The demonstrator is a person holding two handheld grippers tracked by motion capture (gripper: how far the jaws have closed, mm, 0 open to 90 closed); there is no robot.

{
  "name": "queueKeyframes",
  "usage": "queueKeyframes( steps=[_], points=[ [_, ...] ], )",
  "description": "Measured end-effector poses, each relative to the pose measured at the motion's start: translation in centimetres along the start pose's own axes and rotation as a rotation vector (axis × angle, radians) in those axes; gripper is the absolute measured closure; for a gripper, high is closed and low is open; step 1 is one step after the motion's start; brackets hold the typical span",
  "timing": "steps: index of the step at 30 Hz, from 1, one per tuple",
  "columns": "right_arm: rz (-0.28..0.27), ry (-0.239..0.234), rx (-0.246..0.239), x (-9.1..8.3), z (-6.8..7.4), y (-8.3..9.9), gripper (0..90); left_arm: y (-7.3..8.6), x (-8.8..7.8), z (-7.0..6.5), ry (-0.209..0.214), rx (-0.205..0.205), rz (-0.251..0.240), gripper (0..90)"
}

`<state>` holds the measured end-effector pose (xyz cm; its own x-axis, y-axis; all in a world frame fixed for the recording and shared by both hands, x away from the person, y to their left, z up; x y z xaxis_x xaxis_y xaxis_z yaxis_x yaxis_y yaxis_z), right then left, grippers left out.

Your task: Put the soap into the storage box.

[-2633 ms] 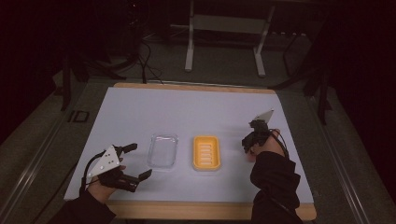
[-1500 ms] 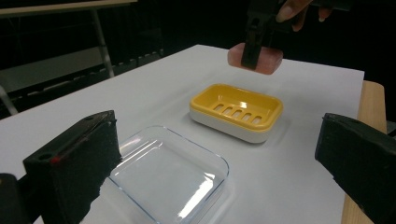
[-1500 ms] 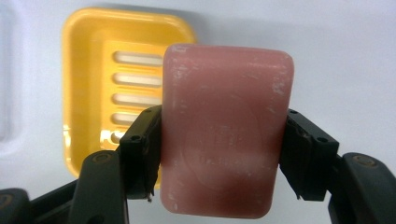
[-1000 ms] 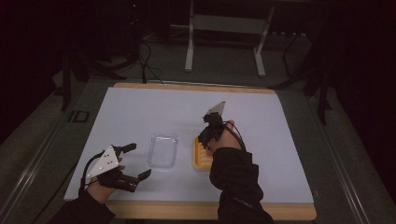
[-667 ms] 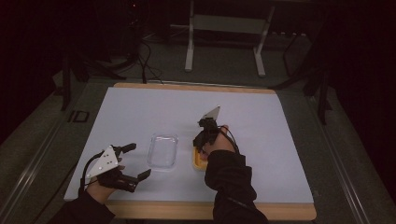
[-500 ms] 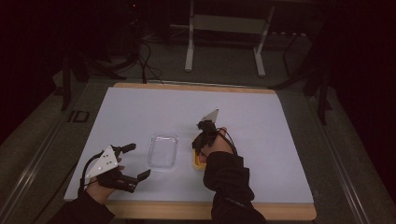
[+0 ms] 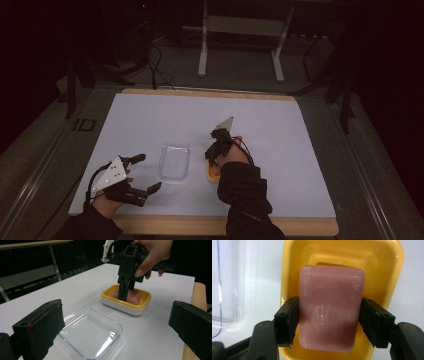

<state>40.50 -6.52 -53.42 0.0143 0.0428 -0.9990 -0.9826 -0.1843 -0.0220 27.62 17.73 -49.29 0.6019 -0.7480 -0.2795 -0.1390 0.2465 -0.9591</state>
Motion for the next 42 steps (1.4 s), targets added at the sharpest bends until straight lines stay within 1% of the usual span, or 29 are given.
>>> queueKeyframes(
  steps=[3, 6, 7, 8, 9, 14, 18, 19, 20, 22, 23, 24, 25, 26, 27, 28, 29, 31, 32, 33, 35, 36, 37, 38, 39, 40, 41, 42],
  points=[
    [-0.009, 0.008, -0.005, -0.5, -0.1, 0.0, 34.1, 0.0, 0.0, 0.0, 0.0, 0.0, -0.001, 0.3],
    [-0.033, 0.024, -0.012, -1.2, -0.1, 0.0, 34.1, 0.0, 0.0, 0.0, 0.0, 0.001, 0.0, 0.3],
    [-0.038, 0.026, -0.019, -1.5, -0.1, -0.1, 34.1, 0.0, 0.0, 0.0, 0.0, 0.001, 0.002, 0.3],
    [-0.057, 0.034, -0.035, -2.1, -0.1, -0.1, 33.6, 0.0, 0.0, 0.0, 0.0, 0.003, 0.003, 0.3],
    [-0.057, 0.034, -0.035, -2.1, -0.1, -0.1, 33.6, 0.1, -0.1, 0.0, -0.001, 0.003, 0.005, 0.3],
    [-0.094, 0.009, -0.084, -3.5, -0.2, -0.2, 30.4, 0.3, -0.2, 0.1, -0.011, 0.01, 0.018, 0.3],
    [-0.111, 0.003, -0.113, -3.8, -0.7, -0.3, 28.4, 0.4, -0.6, -0.1, -0.024, 0.025, 0.026, 0.3],
    [-0.133, 0.006, -0.136, -3.8, -1.0, -0.4, 27.7, 0.4, -0.7, -0.1, -0.026, 0.028, 0.027, 0.3],
    [-0.133, 0.006, -0.136, -3.8, -1.0, -0.4, 27.7, 0.5, -0.9, -0.2, -0.025, 0.026, 0.021, 0.3],
    [-0.15, -0.014, -0.153, -3.9, -1.3, -0.3, 24.5, 0.6, -1.1, -0.3, -0.018, 0.006, 0.014, 0.3],
    [-0.159, -0.057, -0.186, -4.0, -1.5, -0.1, 20.3, 0.6, -1.2, -0.3, -0.015, -0.004, 0.013, 0.3],
    [-0.159, -0.057, -0.186, -4.0, -1.5, -0.1, 20.3, 0.7, -1.2, -0.4, -0.016, -0.01, 0.014, 0.3],
    [-0.16, -0.082, -0.212, -4.0, -1.5, 0.0, 16.8, 0.7, -1.3, -0.5, -0.019, -0.01, 0.02, 0.3],
    [-0.168, -0.103, -0.224, -4.0, -1.5, 0.1, 14.6, 0.8, -1.4, -0.6, -0.023, -0.01, 0.022, 0.3],
    [-0.172, -0.109, -0.227, -3.9, -1.6, 0.1, 15.6, 0.9, -1.5, -0.6, -0.025, -0.008, 0.025, 0.3],
    [-0.178, -0.099, -0.24, -3.9, -1.8, 0.1, 16.3, 0.9, -1.6, -0.8, -0.028, -0.013, 0.026, 0.3],
    [-0.184, -0.082, -0.266, -3.9, -1.9, 0.1, 16.3, 0.9, -1.7, -0.8, -0.03, -0.016, 0.029, 0.3],
    [-0.181, -0.067, -0.315, -3.8, -2.1, 0.4, 15.1, 1.0, -1.8, -1.0, -0.032, -0.019, 0.03, 0.3],
    [-0.189, -0.071, -0.328, -3.9, -2.1, 0.4, 15.1, 1.0, -1.8, -1.1, -0.032, -0.019, 0.032, 0.3],
    [-0.202, -0.078, -0.331, -4.1, -2.3, 0.4, 15.1, 1.1, -1.8, -1.2, -0.033, -0.015, 0.038, 0.3],
    [-0.236, -0.065, -0.35, -4.4, -2.5, 0.5, 15.1, 1.0, -1.8, -1.3, -0.034, -0.016, 0.037, 0.3],
    [-0.243, -0.072, -0.357, -4.6, -2.6, 0.6, 15.1, 1.0, -1.8, -1.4, -0.032, -0.018, 0.036, 0.3],
    [-0.248, -0.09, -0.367, -4.7, -2.5, 0.7, 15.1, 1.0, -1.8, -1.4, -0.031, -0.022, 0.036, 0.3],
    [-0.258, -0.092, -0.378, -4.9, -2.6, 0.7, 15.2, 1.0, -1.8, -1.5, -0.03, -0.026, 0.035, 0.3],
    [-0.279, -0.08, -0.396, -4.9, -2.7, 0.7, 15.8, 1.0, -1.8, -1.6, -0.03, -0.03, 0.031, 0.3],
    [-0.279, -0.08, -0.396, -4.9, -2.7, 0.7, 15.8, 1.0, -1.8, -1.6, -0.03, -0.03, 0.031, 0.3],
    [-0.289, -0.074, -0.415, -5.0, -2.8, 0.8, 16.5, 1.0, -1.8, -1.8, -0.029, -0.032, 0.035, 0.3],
    [-0.313, -0.085, -0.442, -5.2, -3.1, 0.9, 16.4, 1.0, -1.8, -1.9, -0.03, -0.033, 0.033, 0.3]
  ],
)
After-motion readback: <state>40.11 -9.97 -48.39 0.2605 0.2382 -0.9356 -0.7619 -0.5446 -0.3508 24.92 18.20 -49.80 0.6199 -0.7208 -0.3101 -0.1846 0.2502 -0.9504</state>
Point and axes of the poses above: each handheld gripper's, and its own axes: x roughly forward along the jaws, y roughly out of its underside, z roughly to its left, the point moved 6 cm from there along x, roughly forward along the jaws, and after that the axes turned 2 degrees about z, right-handed, at the moved point
